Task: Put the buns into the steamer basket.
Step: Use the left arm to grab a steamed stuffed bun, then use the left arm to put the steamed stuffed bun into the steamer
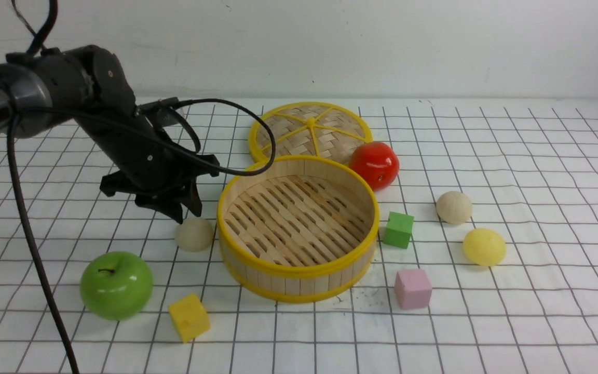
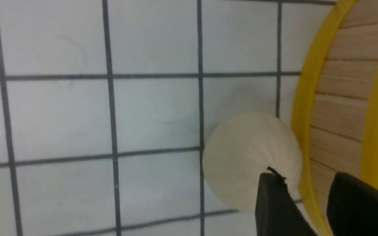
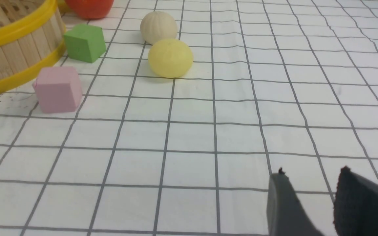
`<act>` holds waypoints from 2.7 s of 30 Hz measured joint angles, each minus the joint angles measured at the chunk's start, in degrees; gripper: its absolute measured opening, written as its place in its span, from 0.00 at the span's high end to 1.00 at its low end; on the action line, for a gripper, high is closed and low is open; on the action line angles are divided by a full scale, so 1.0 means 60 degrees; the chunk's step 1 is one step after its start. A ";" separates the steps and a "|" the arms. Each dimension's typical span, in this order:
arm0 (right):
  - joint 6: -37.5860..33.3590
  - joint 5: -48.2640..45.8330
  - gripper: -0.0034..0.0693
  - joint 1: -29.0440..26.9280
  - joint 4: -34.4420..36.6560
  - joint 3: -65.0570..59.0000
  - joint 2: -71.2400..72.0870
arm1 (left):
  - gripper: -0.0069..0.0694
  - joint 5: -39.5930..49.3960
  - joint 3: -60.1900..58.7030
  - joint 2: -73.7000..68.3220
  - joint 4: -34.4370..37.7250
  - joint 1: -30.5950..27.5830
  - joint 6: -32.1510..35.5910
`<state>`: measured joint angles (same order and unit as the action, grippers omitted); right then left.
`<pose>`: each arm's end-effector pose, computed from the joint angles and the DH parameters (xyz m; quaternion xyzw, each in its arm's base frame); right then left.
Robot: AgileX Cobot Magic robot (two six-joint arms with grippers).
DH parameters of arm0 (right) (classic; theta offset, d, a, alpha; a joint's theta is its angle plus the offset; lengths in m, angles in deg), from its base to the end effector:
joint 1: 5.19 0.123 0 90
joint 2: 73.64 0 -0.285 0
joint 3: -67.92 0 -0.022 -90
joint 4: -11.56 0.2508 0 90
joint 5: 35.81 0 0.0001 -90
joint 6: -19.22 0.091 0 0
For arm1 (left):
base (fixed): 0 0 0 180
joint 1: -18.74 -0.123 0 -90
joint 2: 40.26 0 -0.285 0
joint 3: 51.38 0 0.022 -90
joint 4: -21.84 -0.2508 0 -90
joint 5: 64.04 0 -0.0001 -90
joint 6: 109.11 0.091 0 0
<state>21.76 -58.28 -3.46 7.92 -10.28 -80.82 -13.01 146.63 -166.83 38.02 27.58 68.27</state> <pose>0.0521 -0.0006 0.1728 -0.0109 0.8079 -0.0051 0.5891 0.4388 -0.0882 0.2103 -0.0148 0.9766 -0.1403 0.1622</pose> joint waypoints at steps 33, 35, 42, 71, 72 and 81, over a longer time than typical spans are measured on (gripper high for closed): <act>0.0000 0.0000 0.62 0.0000 0.0000 0.0000 0.0000 | 0.92 0.0226 0.0049 -0.0263 -0.0307 0.0000 -0.0004; 0.0000 0.0000 0.62 0.0000 0.0000 0.0000 0.0000 | 0.92 0.0281 0.0049 -0.0073 -0.0307 0.0000 -0.0004; 0.0000 0.0000 0.62 0.0000 0.0000 0.0000 0.0000 | 0.92 0.0383 0.0049 0.0917 -0.0307 0.0000 0.0072; 0.0000 0.0000 0.62 0.0000 0.0008 0.0000 0.0000 | 0.90 -0.1545 0.0039 -0.0082 0.1849 0.1833 0.1394; 0.0000 0.0000 0.62 0.0000 0.0008 0.0000 0.0000 | 0.89 -0.1592 0.0039 -0.0114 0.1962 0.1833 0.1394; 0.0000 0.0000 0.62 0.0000 0.0008 0.0000 0.0000 | 0.78 -0.1766 0.0039 -0.0114 0.2170 0.1833 0.1394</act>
<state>21.76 -58.28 -3.46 7.97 -10.28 -80.82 -23.61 146.86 -167.52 51.04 38.58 76.63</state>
